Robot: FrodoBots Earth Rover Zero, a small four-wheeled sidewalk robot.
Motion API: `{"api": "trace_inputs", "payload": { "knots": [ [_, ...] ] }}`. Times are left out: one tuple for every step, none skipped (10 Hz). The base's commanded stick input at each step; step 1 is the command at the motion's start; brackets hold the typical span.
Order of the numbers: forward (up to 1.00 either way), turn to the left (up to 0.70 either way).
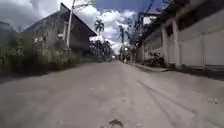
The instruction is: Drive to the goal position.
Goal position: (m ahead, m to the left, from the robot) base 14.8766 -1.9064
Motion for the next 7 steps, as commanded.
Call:
{"api": "trace_inputs", "payload": {
  "knots": [
    [1.0, -0.31],
    [1.0, -0.4],
    [1.0, -0.4],
    [1.0, -0.4],
    [1.0, -0.4],
    [1.0, -0.4],
    [1.0, 0.0]
  ]
}}
